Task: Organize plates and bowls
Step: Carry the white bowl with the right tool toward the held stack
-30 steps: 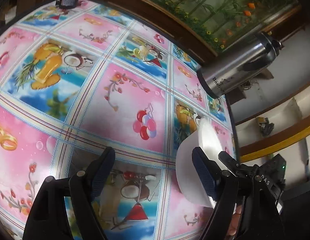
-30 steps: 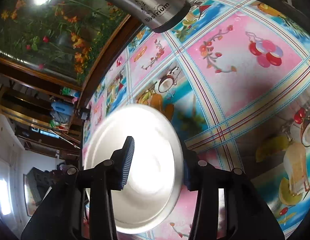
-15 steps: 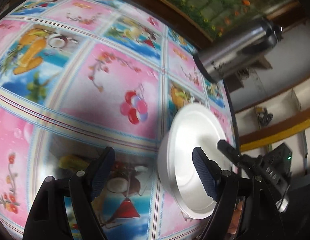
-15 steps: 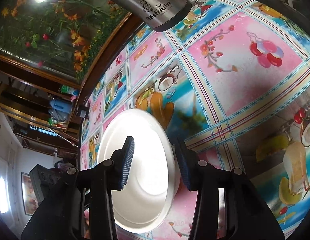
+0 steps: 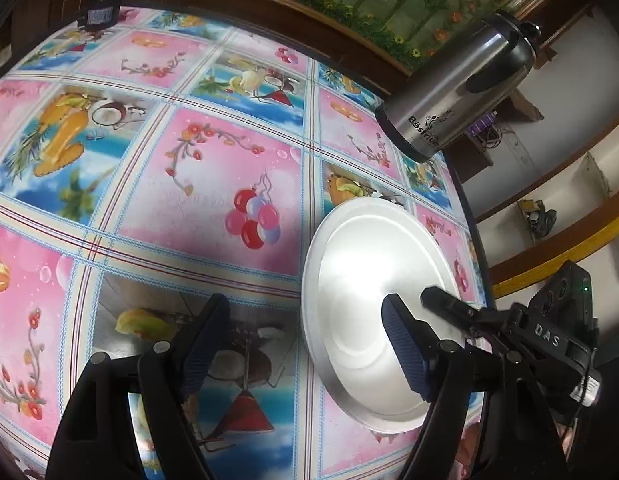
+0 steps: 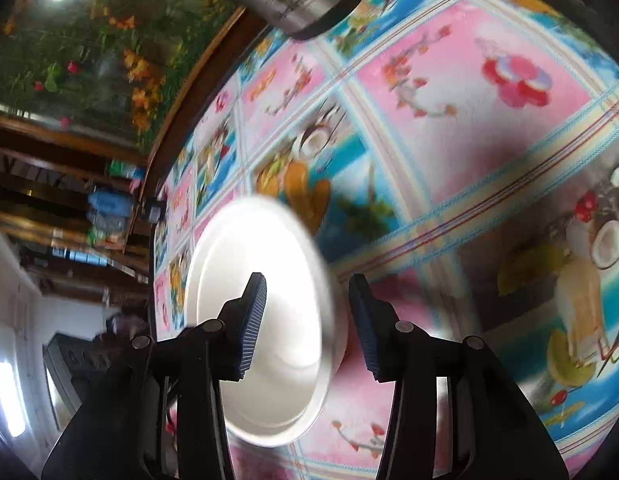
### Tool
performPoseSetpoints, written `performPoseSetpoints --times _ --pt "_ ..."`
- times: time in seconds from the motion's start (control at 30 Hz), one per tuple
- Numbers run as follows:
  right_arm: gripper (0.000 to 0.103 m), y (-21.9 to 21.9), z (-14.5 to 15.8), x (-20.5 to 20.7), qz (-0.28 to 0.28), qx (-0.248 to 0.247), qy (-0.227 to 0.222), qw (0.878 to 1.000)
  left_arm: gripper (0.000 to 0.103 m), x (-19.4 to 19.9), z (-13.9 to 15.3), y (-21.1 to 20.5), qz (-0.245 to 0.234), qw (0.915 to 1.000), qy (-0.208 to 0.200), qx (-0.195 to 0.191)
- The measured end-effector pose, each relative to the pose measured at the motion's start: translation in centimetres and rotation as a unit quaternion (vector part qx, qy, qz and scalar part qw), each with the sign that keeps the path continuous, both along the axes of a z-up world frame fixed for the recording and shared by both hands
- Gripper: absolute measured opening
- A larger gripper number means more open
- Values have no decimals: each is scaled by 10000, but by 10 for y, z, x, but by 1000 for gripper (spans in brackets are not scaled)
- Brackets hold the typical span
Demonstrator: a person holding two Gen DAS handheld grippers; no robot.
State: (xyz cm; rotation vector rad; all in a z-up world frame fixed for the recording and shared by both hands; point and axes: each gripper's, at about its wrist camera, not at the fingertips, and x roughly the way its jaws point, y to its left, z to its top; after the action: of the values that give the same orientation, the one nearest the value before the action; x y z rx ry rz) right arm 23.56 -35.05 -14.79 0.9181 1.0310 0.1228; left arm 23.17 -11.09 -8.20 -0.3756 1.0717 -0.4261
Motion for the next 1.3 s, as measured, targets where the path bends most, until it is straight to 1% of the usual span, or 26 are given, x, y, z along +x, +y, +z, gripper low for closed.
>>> performPoseSetpoints --times 0.03,0.1,0.13,0.17,0.23,0.3,0.37,0.4,0.47,0.53,0.57,0.63,0.67,0.83,0.9,0.93,1.07,1.2,1.3 --pt "43 1 -1 0 47 43 48 10000 71 0 0 0 2 10000 -9 2" --pt "43 -2 0 -4 -111 153 -27 9998 57 0 0 0 5 10000 -36 18" --pt "43 -2 1 -5 -107 126 -33 9999 54 0 0 0 27 10000 -55 46" --pt "43 -3 2 -6 -114 99 -36 9999 48 0 0 1 46 9999 -64 65" --pt "43 -7 3 -9 -249 166 -108 9995 42 1 -2 3 105 9999 -51 79" --pt "43 -7 4 -9 -198 239 -145 9994 32 1 -3 5 135 9999 -42 72" --pt "42 -4 4 -9 -167 211 -120 9996 26 0 -2 4 147 9998 -73 145" --pt "38 -1 5 -9 -143 134 -130 9997 21 0 -2 4 139 9997 -84 170" --pt "15 4 9 -9 -122 -107 -188 9997 14 -1 -2 5 150 9997 -87 156" --pt "15 7 13 -9 -146 -287 -229 9992 12 -1 -1 7 161 9998 -105 109" --pt "13 8 14 -9 -155 -335 -233 9990 9 -1 0 8 177 9997 -130 108" --pt "12 10 13 -8 -126 -386 -233 9989 9 -2 2 9 185 9996 -172 130" --pt "10 12 12 -8 -110 -452 -233 9986 9 -3 3 9 176 9995 -199 174" --pt "7 28 15 -9 -42 -990 -254 9948 9 -7 4 11 166 9990 -229 342" --pt "7 35 15 -10 18 -1137 -275 9931 8 -11 7 11 214 9971 -388 624" --pt "6 36 14 -11 41 -1129 -276 9932 8 -15 11 11 227 9951 -524 807" --pt "6 49 14 -21 102 -1208 -299 9922 8 -33 20 15 268 9894 -849 1146" --pt "6 64 23 -41 134 -1297 -530 9901 8 -55 30 28 318 9846 -1103 1316" --pt "6 76 31 -57 172 -1225 -711 9898 8 -73 41 41 361 9802 -1315 1438"
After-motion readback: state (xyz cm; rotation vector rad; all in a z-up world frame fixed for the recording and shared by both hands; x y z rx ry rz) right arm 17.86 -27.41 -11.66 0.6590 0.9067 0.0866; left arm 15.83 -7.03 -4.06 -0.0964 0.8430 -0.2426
